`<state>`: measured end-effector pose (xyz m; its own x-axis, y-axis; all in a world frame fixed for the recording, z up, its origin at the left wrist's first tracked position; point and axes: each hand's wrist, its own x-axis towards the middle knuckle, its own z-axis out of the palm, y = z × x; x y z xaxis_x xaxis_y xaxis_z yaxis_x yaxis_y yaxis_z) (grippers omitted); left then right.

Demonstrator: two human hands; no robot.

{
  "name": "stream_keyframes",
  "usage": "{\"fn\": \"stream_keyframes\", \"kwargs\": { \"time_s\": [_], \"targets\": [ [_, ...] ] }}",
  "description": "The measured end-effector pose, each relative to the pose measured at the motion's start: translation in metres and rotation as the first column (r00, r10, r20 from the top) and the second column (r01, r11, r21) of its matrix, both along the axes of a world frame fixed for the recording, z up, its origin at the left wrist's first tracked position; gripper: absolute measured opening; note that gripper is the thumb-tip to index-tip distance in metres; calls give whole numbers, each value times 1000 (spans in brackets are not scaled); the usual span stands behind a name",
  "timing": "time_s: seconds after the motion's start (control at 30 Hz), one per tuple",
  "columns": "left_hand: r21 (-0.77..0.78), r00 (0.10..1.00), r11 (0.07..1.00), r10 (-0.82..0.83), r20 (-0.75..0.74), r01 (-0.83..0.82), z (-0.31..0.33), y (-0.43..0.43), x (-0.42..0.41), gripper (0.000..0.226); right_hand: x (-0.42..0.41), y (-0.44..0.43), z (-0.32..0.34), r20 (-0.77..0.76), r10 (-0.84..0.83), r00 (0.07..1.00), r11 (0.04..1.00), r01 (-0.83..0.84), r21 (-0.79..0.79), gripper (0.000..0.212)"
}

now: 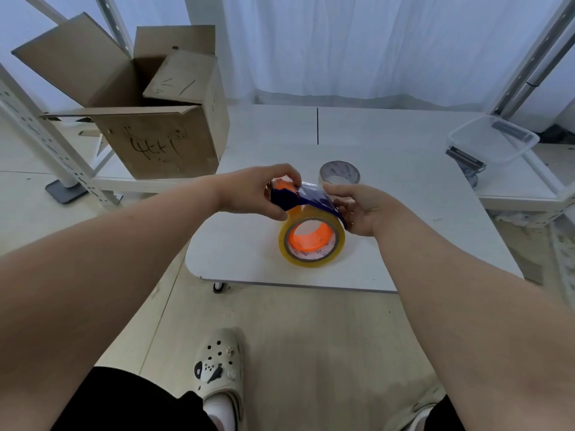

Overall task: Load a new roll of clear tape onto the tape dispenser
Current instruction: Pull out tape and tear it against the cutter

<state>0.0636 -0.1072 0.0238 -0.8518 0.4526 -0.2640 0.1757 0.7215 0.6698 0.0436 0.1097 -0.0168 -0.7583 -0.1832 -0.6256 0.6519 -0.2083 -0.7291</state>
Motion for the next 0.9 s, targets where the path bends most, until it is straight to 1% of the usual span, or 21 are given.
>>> {"fn": "stream_keyframes", "kwargs": {
  "time_s": [0.07,0.1,0.17,0.2,0.23,0.27,0.3,0.37,0.43,0.5,0.57,0.63,0.7,0.77,0.9],
  "targets": [
    [-2,1000,1000,12,13,-12,-1,-1,-1,53,-2,10,-4,14,-50,999,999,50,-12,47],
    [-5,1000,1000,22,21,-22,-2,-3,-1,52,-2,15,-5,-10,-45,999,999,46,14,42],
    [6,998,999,45,44,-45,-4,-6,-1,52,-4,20,-1,-170,42,985,992,-21,124,24],
    [20,997,998,54,56,-55,-4,-6,-1,52,-4,17,3,-282,131,950,978,-77,194,16],
    [35,996,997,60,62,-62,-4,-5,-2,52,-3,12,8,-385,252,888,945,-141,295,13],
    [48,996,997,64,63,-67,-4,-3,-2,53,-2,5,12,-448,387,806,890,-199,410,13],
    [56,996,996,67,63,-70,-5,-1,-3,53,0,-1,16,-468,503,727,826,-244,508,15],
    [63,995,995,71,68,-75,-4,0,-5,55,1,-9,20,-445,646,620,718,-297,629,25],
    [74,994,994,78,81,-84,-3,0,-6,55,2,-10,21,-419,722,550,640,-303,706,37],
    [95,991,991,83,107,-93,-4,0,-8,56,1,-10,21,-406,757,511,595,-283,752,42],
    [110,989,989,82,120,-95,-5,1,-9,58,-1,-10,19,-412,759,505,587,-255,768,43],
    [113,990,990,75,117,-88,-7,3,-10,61,-3,-10,16,-413,748,519,602,-269,752,43],
    [111,993,990,76,93,-86,-9,4,-10,64,-5,-9,14,-414,728,547,635,-308,709,42],
    [120,994,989,82,73,-90,-10,6,-10,69,-8,-8,12,-426,701,572,671,-327,666,37],
    [189,986,969,147,79,-159,-11,11,-12,86,-10,-2,9,-469,624,625,740,-279,613,29]
  ]
}}
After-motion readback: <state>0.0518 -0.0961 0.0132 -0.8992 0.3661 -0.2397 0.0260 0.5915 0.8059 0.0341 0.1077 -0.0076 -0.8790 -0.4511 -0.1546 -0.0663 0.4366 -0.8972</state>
